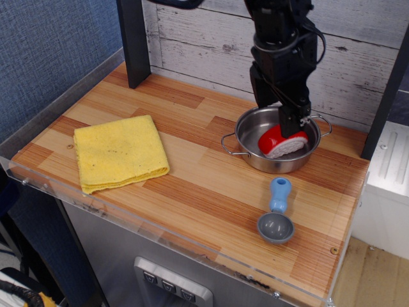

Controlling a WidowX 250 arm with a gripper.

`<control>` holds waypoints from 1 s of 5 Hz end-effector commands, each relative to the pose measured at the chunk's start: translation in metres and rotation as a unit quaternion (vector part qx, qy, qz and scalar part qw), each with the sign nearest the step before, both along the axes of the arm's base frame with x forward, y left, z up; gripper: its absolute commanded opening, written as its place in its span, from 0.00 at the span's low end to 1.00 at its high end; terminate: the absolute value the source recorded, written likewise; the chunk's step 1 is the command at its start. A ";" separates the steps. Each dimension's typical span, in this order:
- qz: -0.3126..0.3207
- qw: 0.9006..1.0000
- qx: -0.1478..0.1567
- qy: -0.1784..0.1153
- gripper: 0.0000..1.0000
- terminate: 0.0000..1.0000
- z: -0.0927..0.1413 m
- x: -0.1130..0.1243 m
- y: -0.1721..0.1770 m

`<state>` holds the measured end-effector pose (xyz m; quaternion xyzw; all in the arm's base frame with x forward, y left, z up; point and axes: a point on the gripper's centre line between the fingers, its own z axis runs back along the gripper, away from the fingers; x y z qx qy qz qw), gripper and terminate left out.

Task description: Move the meant to on top of the yellow cloth

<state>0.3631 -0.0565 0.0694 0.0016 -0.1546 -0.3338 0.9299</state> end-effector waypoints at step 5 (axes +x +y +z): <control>0.004 1.000 0.009 0.006 1.00 0.00 -0.025 0.012 -0.019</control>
